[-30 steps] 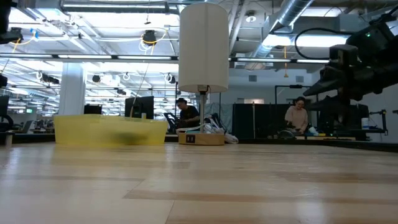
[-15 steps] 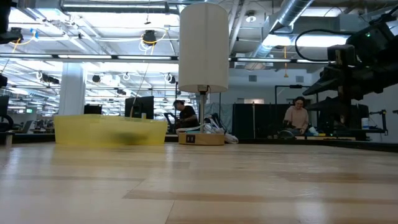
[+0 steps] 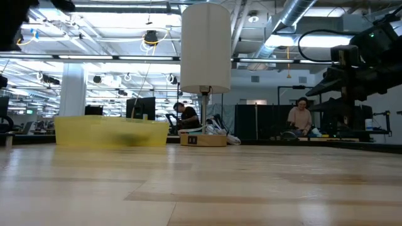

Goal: Pick & Place School Supplies
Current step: Return to Home Position

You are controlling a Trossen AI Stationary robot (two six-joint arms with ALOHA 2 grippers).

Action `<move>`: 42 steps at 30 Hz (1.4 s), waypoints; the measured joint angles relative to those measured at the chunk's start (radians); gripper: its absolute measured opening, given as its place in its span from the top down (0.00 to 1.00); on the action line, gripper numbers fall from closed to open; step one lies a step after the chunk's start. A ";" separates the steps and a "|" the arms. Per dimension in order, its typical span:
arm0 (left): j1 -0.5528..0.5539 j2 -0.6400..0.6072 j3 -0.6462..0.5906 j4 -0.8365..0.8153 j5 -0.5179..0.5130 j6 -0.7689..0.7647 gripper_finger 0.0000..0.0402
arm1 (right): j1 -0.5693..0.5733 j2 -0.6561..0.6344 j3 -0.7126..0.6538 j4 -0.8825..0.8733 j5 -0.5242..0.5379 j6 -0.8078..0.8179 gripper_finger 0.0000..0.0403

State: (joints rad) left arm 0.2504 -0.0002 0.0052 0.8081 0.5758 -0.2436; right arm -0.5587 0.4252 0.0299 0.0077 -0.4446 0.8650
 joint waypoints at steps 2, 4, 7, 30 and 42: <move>-0.012 0.000 0.000 -0.154 0.000 0.000 0.89 | 0.000 0.000 0.000 0.000 0.000 0.000 0.62; -0.027 0.000 0.000 -0.298 0.000 0.000 0.89 | 0.000 0.000 0.000 0.000 0.000 0.000 0.62; -0.037 0.000 0.000 -0.433 0.000 0.000 0.89 | 0.000 0.000 0.000 0.000 0.000 0.000 0.62; -0.050 0.034 0.002 -0.732 0.000 -0.001 0.89 | 0.000 0.000 0.000 0.000 0.000 0.000 0.62; -0.039 0.055 0.002 -0.728 0.001 -0.001 0.89 | 0.000 0.000 0.000 0.000 0.000 0.000 0.62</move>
State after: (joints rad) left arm 0.2119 0.0544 0.0074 0.0798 0.5764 -0.2443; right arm -0.5588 0.4248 0.0299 0.0074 -0.4450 0.8654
